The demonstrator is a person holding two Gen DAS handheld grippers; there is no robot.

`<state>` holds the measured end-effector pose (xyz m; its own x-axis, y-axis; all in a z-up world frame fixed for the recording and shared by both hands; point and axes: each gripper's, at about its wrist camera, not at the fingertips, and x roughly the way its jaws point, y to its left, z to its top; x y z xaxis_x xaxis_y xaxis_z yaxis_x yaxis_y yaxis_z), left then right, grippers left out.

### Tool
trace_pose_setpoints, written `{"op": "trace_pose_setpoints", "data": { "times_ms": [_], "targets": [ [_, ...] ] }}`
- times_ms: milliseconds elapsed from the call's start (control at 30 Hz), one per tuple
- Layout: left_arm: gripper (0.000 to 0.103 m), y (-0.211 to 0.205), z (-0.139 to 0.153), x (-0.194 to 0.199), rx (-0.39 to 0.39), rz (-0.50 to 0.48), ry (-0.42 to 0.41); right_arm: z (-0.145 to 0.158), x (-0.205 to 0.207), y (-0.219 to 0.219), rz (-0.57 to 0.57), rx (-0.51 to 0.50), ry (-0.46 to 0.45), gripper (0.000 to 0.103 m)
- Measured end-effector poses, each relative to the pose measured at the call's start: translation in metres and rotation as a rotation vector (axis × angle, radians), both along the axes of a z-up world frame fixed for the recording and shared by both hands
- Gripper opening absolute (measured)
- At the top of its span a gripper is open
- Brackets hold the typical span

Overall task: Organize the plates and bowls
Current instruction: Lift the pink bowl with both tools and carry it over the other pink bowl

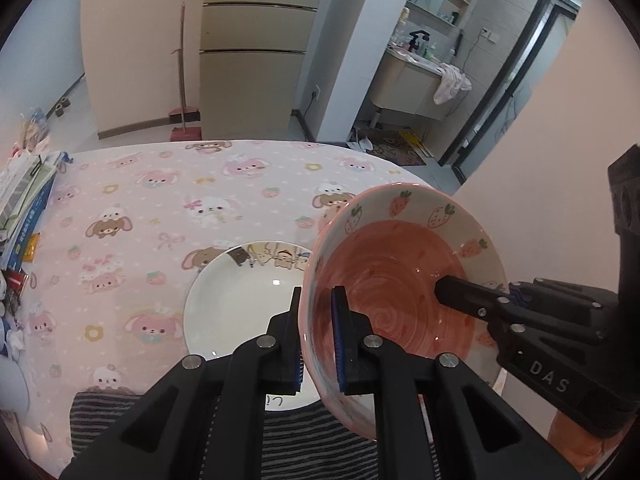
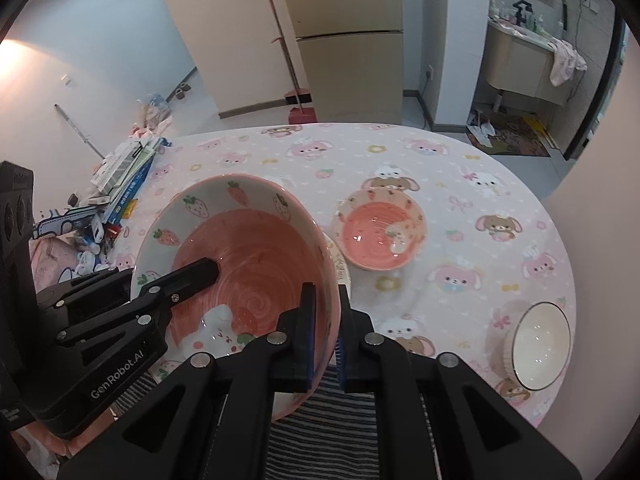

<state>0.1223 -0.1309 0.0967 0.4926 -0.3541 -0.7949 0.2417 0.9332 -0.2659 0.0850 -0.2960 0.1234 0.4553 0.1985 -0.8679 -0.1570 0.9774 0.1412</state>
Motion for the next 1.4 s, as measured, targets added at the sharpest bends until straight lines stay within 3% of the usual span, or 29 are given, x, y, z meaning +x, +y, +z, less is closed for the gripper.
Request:
{"op": "trace_pose_setpoints", "data": {
  "times_ms": [200, 333, 500, 633, 767, 1033, 1400],
  "targets": [
    [0.012, 0.013, -0.023, 0.010, -0.005, 0.014, 0.054, -0.021, 0.010, 0.014, 0.017, 0.022, 0.060, 0.008],
    [0.012, 0.007, -0.024, 0.018, -0.003, 0.006, 0.039, -0.024, 0.017, 0.010, -0.004, 0.031, 0.063, 0.008],
    [0.012, -0.015, -0.027, 0.041, -0.008, -0.025, 0.005, -0.025, 0.034, -0.009, -0.054, 0.030, 0.044, 0.008],
    [0.012, -0.037, -0.039, 0.070, -0.041, -0.027, 0.040, -0.024, 0.056, -0.029, -0.116, 0.024, 0.001, 0.008],
    [0.012, -0.066, -0.055, 0.102, -0.024, -0.070, 0.081, -0.030, 0.078, -0.053, -0.181, 0.024, -0.044, 0.008],
    [0.012, -0.094, -0.091, 0.146, 0.009, -0.083, 0.125, -0.077, 0.109, -0.089, -0.209, 0.101, -0.032, 0.008],
    [0.012, -0.108, -0.129, 0.150, 0.039, -0.150, 0.043, -0.112, 0.112, -0.097, -0.226, 0.082, -0.120, 0.008]
  ]
}}
